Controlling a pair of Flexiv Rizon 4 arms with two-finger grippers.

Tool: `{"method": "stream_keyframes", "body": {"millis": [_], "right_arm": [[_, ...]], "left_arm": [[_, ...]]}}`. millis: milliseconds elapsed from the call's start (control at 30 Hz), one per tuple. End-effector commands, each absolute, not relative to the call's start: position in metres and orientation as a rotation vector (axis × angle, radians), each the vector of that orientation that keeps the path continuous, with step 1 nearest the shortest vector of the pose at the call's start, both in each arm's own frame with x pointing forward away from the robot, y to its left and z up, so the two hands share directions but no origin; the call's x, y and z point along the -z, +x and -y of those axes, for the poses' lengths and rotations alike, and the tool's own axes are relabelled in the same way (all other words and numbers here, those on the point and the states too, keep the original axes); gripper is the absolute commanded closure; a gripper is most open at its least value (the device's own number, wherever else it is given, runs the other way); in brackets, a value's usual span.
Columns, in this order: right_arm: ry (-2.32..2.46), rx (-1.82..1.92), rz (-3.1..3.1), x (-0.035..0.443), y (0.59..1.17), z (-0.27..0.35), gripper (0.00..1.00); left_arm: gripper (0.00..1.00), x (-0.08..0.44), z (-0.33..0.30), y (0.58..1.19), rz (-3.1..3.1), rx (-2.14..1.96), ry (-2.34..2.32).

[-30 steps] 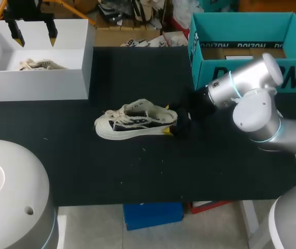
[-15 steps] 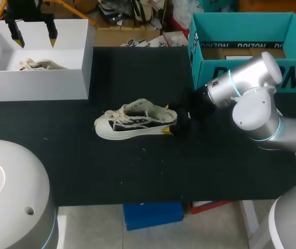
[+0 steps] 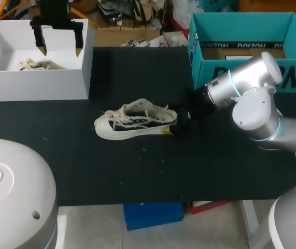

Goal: Take the shoe out of the shoebox, open the shoe tongue, remove and reinsert the insole, then place the shoe into the shoebox

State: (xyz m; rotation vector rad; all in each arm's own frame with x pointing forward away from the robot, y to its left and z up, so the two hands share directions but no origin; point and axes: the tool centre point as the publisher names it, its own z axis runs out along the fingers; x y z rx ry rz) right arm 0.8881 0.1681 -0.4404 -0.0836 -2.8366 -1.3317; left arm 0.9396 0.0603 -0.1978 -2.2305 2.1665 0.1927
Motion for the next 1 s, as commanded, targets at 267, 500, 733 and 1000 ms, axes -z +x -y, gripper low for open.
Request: {"method": "stream_keyframes", "body": {"millis": [267, 500, 733, 1000], "right_arm": [[-0.084, 1.329, 2.836, 0.442, 0.89, -0.17, 1.0], [-0.084, 1.329, 2.836, 0.442, 0.89, -0.17, 1.0], [-0.084, 1.329, 2.836, 0.442, 0.89, -0.17, 1.0], [-0.084, 1.329, 2.836, 0.442, 0.89, -0.17, 1.0]], "left_arm": [[0.0, 0.219, 0.005, 0.88, -2.223, -0.293, -2.086], [0.0, 0.219, 0.019, 0.866, -2.232, -0.306, -2.07], [0.0, 0.219, 0.019, 0.866, -2.232, -0.306, -2.07], [0.0, 0.226, 0.021, 0.875, -2.253, -0.273, -2.088]]}}
